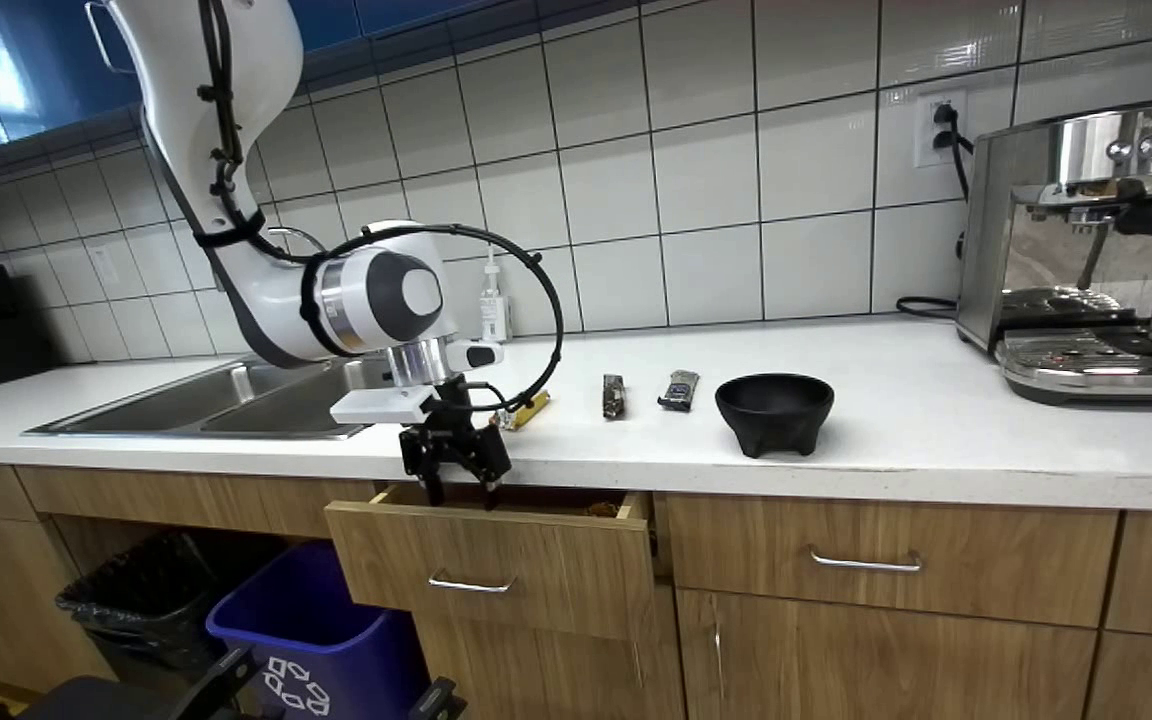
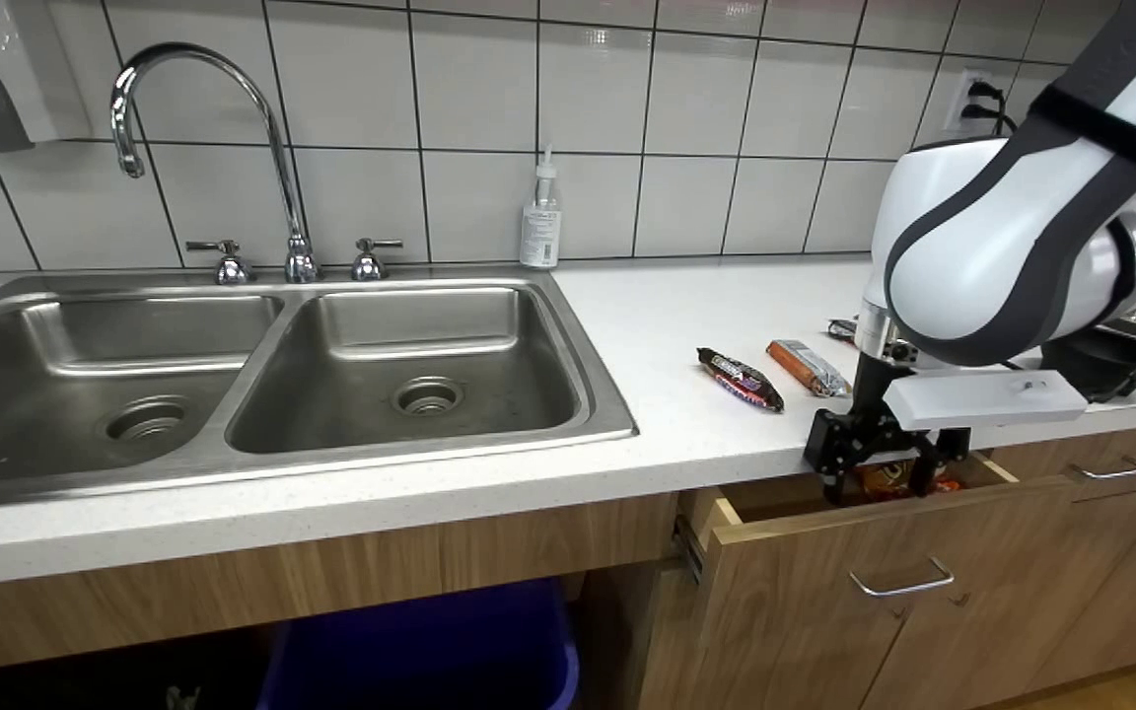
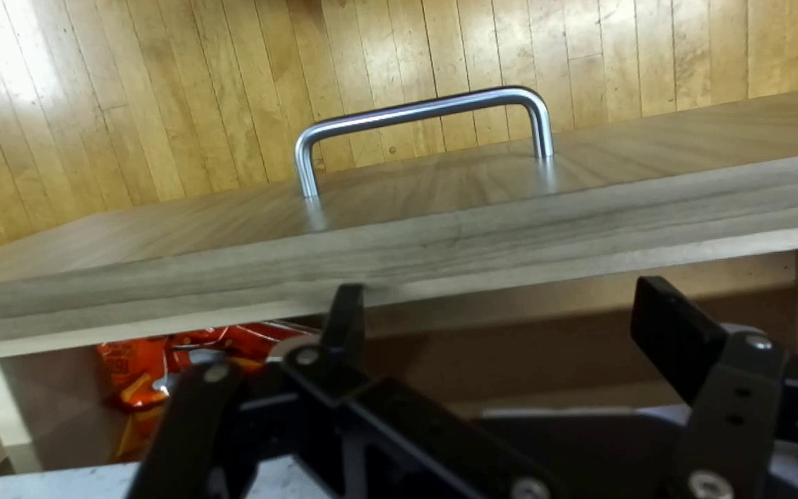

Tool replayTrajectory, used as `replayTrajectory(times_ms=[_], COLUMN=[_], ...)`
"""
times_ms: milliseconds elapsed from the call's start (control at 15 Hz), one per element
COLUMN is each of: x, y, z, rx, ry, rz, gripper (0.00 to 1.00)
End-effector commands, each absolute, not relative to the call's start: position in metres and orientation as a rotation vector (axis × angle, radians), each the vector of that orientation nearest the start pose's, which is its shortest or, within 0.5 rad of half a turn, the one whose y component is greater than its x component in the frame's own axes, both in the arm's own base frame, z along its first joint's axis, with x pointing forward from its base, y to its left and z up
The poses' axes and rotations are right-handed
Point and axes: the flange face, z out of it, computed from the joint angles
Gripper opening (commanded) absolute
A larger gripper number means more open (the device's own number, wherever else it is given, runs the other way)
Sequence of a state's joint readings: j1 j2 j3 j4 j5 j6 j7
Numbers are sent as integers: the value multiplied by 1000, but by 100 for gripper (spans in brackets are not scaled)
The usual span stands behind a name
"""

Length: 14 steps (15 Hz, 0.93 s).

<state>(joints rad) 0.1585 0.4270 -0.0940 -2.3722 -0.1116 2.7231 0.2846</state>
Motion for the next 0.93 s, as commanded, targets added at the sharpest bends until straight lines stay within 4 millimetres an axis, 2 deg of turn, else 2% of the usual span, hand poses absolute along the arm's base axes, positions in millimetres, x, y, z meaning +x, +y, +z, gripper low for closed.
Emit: replayTrajectory(times_ms=[0, 600, 867], x=[501, 499, 495], y=[37, 40, 39], z=[140, 127, 127], rx=[-3272, -3278, -3260], ry=[111, 76, 60], rz=[94, 109, 137], gripper=[100, 100, 100])
